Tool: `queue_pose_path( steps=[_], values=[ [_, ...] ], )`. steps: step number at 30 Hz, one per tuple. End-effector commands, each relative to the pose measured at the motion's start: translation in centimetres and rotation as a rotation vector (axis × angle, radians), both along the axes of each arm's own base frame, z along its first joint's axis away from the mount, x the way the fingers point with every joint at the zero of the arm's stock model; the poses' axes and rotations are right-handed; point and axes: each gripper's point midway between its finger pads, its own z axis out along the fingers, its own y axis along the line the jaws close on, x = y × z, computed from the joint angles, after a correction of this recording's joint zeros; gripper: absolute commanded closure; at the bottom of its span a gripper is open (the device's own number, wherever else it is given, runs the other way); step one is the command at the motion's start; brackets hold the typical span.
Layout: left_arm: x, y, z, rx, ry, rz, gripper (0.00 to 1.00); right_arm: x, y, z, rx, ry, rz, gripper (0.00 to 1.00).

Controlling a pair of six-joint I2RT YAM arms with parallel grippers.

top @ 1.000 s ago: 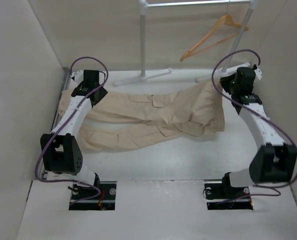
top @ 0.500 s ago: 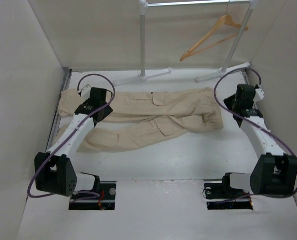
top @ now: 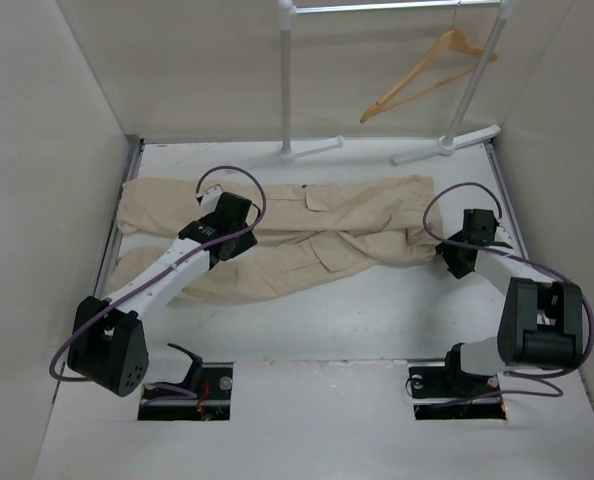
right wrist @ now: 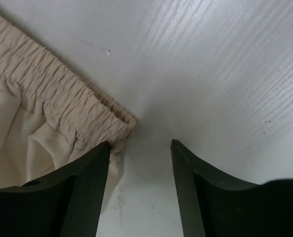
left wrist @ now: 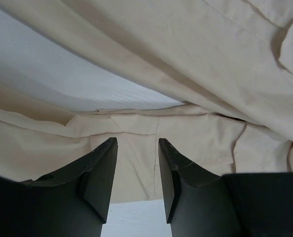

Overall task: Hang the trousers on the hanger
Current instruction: Flatten out the trousers at the center of the board.

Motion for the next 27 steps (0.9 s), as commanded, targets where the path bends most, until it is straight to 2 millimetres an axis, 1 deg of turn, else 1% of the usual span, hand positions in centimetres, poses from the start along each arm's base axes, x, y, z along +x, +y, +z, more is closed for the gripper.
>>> queue_pose_path(
  steps=[1,2,3,4,5,6,7,8,12,14,15,16,18,20,22,23,24,26,27],
  values=[
    [-0.8,0.7,-0.1,-0.017,-0.008,0.027,0.63,3.6,-0.5,1.3,0.000,-0.087,-0.002,0.45],
    [-1.1,0.9,-0.2,-0.016,-0.008,0.032,0.63,4.0,-0.4,1.0,0.007,-0.079,0.003,0.53],
    [-1.3,1.2,-0.2,-0.017,-0.008,0.039,0.63,4.2,-0.4,0.8,0.016,-0.071,-0.002,0.67],
    [-1.4,1.6,-0.2,-0.019,-0.008,0.049,0.63,4.3,-0.3,0.8,0.022,-0.069,-0.004,0.74],
    [-1.5,1.9,-0.1,-0.025,-0.013,0.060,0.63,4.3,-0.3,1.2,0.025,-0.079,-0.018,0.84],
    [-1.5,2.1,0.1,-0.028,-0.019,0.066,0.63,4.3,-0.6,2.2,0.016,-0.103,-0.037,0.91],
    [-1.5,2.3,0.2,-0.031,-0.023,0.075,0.63,3.8,-1.2,3.4,-0.007,-0.126,-0.063,0.94],
    [-1.3,2.5,0.4,-0.031,-0.026,0.076,0.63,3.1,-1.9,5.0,-0.039,-0.151,-0.092,0.96],
    [-0.7,2.8,0.9,-0.034,-0.016,0.080,0.63,-1.4,-6.0,11.0,-0.162,-0.205,-0.222,0.99],
    [-0.4,3.2,1.0,-0.028,-0.008,0.079,0.63,-3.5,-7.9,12.8,-0.205,-0.218,-0.274,0.99],
    [-0.3,3.3,1.0,-0.021,0.001,0.073,0.63,-4.5,-8.7,13.2,-0.221,-0.208,-0.301,0.99],
    [-0.2,3.6,1.0,-0.010,0.007,0.073,0.62,-5.1,-9.5,13.2,-0.232,-0.197,-0.321,0.98],
    [0.0,4.3,0.9,0.010,0.027,0.078,0.62,-5.9,-10.6,12.3,-0.233,-0.155,-0.369,0.98],
    [0.0,4.9,1.1,0.026,0.041,0.082,0.62,-5.8,-11.2,11.4,-0.207,-0.134,-0.404,0.93],
    [-0.2,5.7,1.3,0.040,0.047,0.093,0.62,-5.6,-12.1,10.0,-0.181,-0.077,-0.430,0.93],
    [-0.3,6.0,1.5,0.045,0.046,0.098,0.62,-5.6,-12.2,9.1,-0.165,-0.043,-0.432,0.95],
    [-0.4,6.5,1.8,0.047,0.043,0.112,0.62,-5.6,-11.8,8.6,-0.145,-0.025,-0.419,0.96],
    [-0.9,7.8,2.6,0.046,0.030,0.147,0.62,-6.7,-11.1,8.2,-0.152,-0.023,-0.417,0.98],
    [-1.2,8.7,2.7,0.048,0.031,0.173,0.62,-7.4,-10.7,8.2,-0.170,-0.031,-0.419,0.99]
  ],
)
